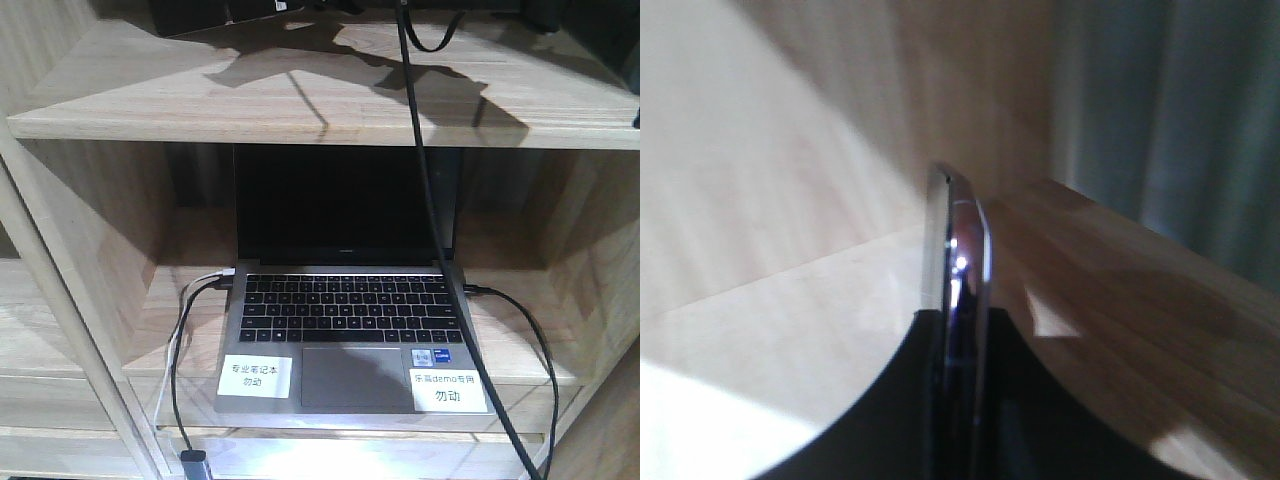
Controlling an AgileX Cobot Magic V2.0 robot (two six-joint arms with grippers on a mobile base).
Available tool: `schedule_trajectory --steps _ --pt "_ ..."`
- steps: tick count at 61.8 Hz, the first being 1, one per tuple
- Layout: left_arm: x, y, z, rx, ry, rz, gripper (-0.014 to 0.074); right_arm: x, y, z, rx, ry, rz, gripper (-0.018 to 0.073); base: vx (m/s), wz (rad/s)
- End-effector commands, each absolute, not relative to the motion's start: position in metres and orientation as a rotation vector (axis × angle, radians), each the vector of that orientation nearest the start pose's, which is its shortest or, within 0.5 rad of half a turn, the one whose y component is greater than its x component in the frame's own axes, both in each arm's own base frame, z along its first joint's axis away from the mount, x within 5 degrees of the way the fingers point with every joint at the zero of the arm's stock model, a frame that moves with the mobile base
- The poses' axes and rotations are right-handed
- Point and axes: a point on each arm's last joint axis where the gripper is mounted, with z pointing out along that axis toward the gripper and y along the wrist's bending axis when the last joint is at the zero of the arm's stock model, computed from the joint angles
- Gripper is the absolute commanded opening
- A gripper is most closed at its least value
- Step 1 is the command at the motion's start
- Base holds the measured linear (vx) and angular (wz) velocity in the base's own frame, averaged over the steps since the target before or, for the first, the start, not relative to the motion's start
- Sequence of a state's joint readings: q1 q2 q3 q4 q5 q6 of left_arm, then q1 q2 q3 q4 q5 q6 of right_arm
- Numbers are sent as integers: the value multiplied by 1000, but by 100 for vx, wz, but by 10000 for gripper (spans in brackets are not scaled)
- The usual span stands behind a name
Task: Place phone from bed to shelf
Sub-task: 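Raise the right gripper and lower the phone onto the upper shelf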
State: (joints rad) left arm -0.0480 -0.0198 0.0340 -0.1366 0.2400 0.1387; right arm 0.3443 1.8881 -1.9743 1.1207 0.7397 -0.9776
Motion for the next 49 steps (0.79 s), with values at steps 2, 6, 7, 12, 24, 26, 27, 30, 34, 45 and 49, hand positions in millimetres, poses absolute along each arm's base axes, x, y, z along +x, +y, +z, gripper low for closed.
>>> schedule_trajectory --steps 2,6,7,12,24,26,27,30,34,45,49 --pt "56 -5 187 54 1659 -66 1 387 195 455 -711 1562 836 -1 0 0" --pt "56 -5 187 54 1659 -66 1 390 196 450 -710 1573 838 0 0 0" --pt "56 -5 187 54 1659 -66 1 391 197 449 -710 1576 838 1 0 0" --pt "56 -5 187 54 1659 -66 1 394 198 445 -709 1586 840 7 0 0" --pt "56 -5 187 54 1659 -66 1 395 198 443 -707 1588 840 46 0 0" --pt "56 -5 187 54 1659 -66 1 395 198 443 -707 1588 840 59 0 0" --pt "56 -5 187 54 1659 -66 1 395 198 443 -707 1588 840 66 0 0" --pt "56 -5 187 54 1659 -66 1 395 198 443 -708 1589 840 99 0 0" --pt "56 -5 187 54 1659 -66 1 395 198 443 -708 1589 840 149 0 0" --pt "56 -5 187 54 1659 -66 1 395 198 443 -708 1589 840 392 0 0" --pt "56 -5 187 54 1659 -66 1 395 198 444 -706 1588 840 477 0 0"
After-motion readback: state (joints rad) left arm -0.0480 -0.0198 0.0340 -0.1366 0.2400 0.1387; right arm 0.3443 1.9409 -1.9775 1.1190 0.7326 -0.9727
